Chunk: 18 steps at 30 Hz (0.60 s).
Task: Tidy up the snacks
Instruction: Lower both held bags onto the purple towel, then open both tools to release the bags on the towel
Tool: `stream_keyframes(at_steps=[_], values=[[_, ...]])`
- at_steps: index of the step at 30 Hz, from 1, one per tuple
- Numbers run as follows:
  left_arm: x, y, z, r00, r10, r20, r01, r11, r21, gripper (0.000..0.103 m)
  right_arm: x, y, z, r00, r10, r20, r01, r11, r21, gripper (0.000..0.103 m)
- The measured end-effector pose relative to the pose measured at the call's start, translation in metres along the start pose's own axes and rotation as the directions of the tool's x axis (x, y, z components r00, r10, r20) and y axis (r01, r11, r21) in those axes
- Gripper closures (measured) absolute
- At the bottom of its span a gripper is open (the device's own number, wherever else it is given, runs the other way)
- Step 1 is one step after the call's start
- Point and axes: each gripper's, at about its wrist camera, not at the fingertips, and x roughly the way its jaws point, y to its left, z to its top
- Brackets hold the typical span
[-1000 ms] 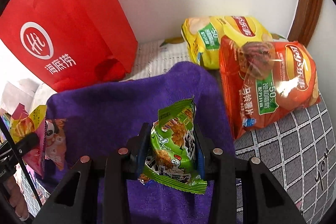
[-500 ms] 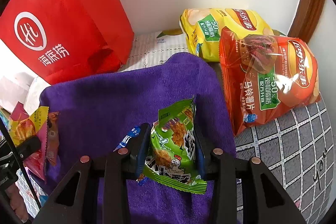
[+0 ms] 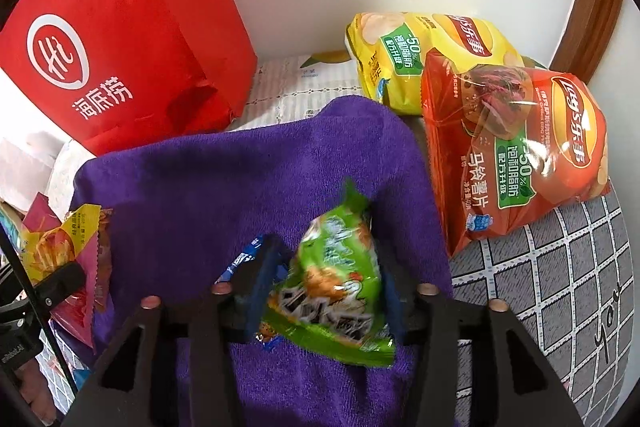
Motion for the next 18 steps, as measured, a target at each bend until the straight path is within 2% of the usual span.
stream_keyframes(at_steps=[6, 15, 18], values=[[0.006, -0.001, 0.001, 1.000, -0.001, -0.010, 0.001, 1.000, 0.018, 0.050, -0.011, 0.003, 0.000, 1.000, 0.011, 0.022, -0.010, 1.000, -0.028, 0.041], [0.018, -0.001, 0.001, 0.999, 0.000, -0.036, 0.001, 1.000, 0.021, 0.050, -0.027, 0.002, 0.003, 0.997, 0.037, 0.062, -0.036, 0.999, -0.018, 0.041], [0.022, -0.004, 0.001, 0.999, -0.005, -0.046, 0.006, 1.000, 0.028, 0.049, -0.032, -0.003, 0.003, 0.995, 0.071, 0.064, -0.072, 0.997, 0.005, 0.041]])
